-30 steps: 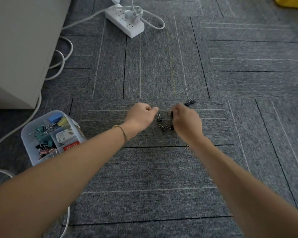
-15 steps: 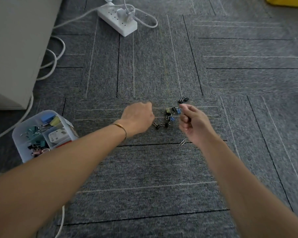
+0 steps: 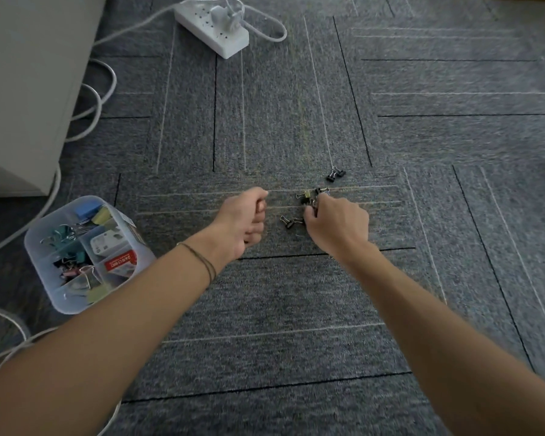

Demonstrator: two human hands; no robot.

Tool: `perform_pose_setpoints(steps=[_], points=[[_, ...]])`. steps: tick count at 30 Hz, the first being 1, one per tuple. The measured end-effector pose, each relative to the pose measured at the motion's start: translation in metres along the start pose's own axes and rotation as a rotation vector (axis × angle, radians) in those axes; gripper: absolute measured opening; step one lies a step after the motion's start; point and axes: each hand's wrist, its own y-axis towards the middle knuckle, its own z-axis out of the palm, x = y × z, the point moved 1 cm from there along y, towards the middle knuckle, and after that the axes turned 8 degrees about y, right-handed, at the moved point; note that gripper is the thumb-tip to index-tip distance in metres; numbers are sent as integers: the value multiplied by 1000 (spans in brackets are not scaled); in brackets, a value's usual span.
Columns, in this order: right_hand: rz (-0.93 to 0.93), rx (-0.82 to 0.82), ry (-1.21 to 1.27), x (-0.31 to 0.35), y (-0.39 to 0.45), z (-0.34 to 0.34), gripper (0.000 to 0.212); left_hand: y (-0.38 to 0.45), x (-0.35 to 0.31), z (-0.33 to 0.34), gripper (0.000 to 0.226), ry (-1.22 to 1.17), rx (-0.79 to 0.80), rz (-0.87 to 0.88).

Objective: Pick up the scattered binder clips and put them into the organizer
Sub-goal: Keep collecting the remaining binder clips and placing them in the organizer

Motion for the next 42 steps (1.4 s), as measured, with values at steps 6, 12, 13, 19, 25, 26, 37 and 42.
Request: perform_pose_setpoints(steps=[6,12,13,19,25,26,37,42], points=[[59,32,351,-16,4,1,28,2,12,8,27,976,-223,492],[345,271,1764,-32,-8,-20,26,8,13,17,44,1544,-203,670],[346,288,1828,-32,-9,-22,28,10,14,16,41,1562,-211,704],[393,248,1508,-25,-12,-22,40,23,19,8,34,1387,-262,800],[-53,164,398,-6,-14,-10,18,7,9,7,34,-133,218,207],[-89,142,299,-5,-15,-7,21,5,8,7,35,-236,272,160],[240,24,1175,-18,-12,-4,24,16,-3,28,25,588,-78,266],[526,109,1829,-27,-12,-28,43,26,-9,46,23,1233,-131,636]])
